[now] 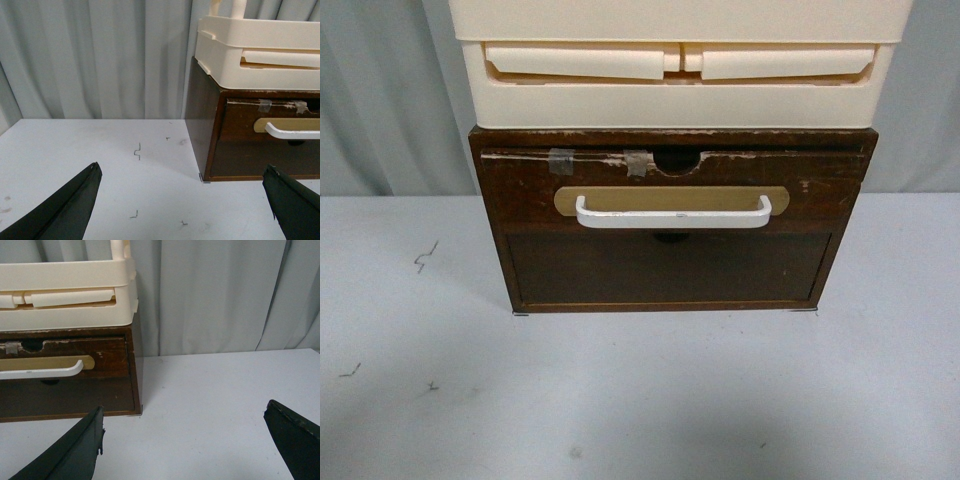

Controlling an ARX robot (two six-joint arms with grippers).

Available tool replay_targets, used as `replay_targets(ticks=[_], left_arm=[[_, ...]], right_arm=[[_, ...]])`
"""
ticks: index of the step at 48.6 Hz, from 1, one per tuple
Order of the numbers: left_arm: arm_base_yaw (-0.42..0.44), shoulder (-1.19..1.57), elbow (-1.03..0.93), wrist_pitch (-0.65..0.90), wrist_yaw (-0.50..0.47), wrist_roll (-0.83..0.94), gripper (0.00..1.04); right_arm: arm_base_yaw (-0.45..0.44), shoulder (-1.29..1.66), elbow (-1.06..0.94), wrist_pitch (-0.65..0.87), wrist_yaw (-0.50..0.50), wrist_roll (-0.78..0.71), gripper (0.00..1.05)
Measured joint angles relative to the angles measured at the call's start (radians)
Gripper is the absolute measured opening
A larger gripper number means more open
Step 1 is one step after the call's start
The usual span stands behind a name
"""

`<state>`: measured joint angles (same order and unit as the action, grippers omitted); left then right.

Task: Open drawer

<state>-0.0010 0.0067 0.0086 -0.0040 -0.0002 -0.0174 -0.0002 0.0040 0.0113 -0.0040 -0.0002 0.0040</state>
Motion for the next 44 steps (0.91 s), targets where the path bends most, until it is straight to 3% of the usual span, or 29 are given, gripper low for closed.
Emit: replay_targets(ticks=[36,39,44], left_arm=[[0.000,0.005,0.005,-0.029,0.000,-0.005,0.98],[0.003,0.135,0.101,-0.256,0.019,-0.071,0.98],[0.010,0.315,0.178,-0.333,0.064,-0.197,0.98]], right_arm=[[0.000,0.000,0.000,0.000,0.000,0.000,0.98],[-0.014,0.114,0.087,-0.240,-0.071,0.038,0.98],[-0.033,0.357,0.200,-0.396,-0.173,0.132,0.98]])
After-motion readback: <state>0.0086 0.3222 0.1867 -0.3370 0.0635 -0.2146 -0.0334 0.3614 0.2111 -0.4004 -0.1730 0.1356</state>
